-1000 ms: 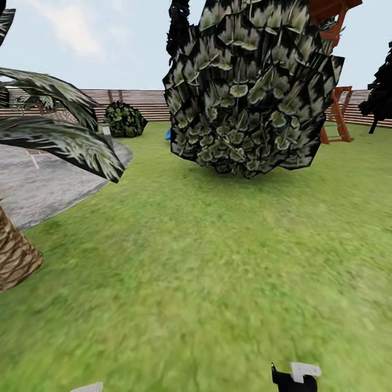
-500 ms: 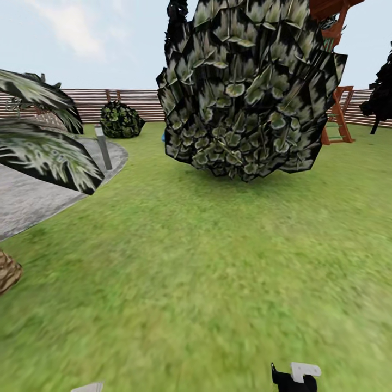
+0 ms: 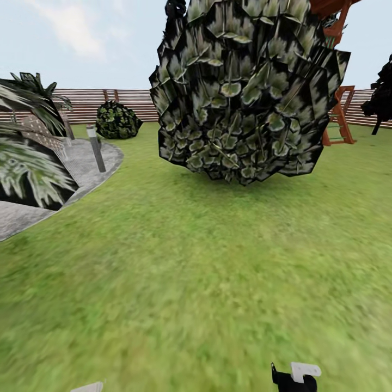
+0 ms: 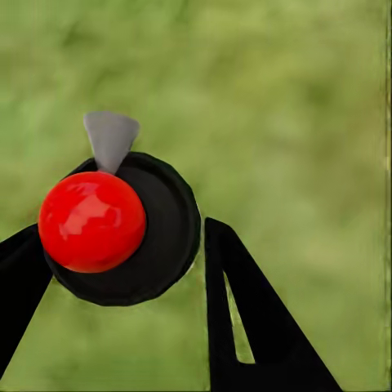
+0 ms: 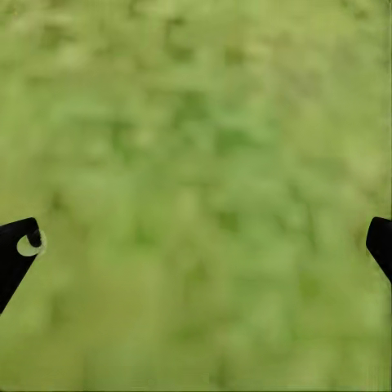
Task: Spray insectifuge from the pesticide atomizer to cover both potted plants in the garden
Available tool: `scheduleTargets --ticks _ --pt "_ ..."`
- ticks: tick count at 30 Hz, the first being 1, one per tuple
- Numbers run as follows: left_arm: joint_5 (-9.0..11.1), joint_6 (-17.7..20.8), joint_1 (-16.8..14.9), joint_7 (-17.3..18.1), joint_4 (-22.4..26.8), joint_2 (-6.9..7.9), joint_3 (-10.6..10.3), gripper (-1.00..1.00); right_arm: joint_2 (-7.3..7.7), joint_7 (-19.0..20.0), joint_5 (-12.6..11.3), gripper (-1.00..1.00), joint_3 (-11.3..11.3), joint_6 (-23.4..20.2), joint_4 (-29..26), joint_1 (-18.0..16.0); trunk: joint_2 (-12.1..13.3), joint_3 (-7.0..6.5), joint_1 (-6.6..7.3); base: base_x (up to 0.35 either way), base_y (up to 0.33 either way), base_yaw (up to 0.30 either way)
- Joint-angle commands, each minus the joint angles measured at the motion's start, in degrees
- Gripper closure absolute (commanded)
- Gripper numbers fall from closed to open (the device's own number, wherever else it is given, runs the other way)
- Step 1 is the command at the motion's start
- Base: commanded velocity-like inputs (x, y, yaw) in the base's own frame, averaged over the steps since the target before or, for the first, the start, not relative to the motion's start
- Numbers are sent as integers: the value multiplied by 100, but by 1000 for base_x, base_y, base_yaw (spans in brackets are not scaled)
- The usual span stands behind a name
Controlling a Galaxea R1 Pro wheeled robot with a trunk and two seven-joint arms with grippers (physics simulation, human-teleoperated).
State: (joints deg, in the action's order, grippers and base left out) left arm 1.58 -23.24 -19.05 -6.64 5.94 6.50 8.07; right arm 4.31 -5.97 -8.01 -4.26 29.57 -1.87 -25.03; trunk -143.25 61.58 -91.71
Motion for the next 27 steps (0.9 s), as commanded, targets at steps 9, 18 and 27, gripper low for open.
scheduleTargets --ticks 9,18,27 --pt "12 -22 -2 4 -5 0 12 100 0 -9 -51 -100 -48 13 3 -2 -2 5 -2 313 -166 0" --pt "9 -22 -3 4 -8 0 11 100 -9 -9 -51 -100 -48 13 3 -2 -2 5 -2 313 -166 56" --pt "15 -22 -4 4 -9 0 11 100 -4 -9 -51 -100 -48 13 3 -2 -2 5 -2 309 -186 235"
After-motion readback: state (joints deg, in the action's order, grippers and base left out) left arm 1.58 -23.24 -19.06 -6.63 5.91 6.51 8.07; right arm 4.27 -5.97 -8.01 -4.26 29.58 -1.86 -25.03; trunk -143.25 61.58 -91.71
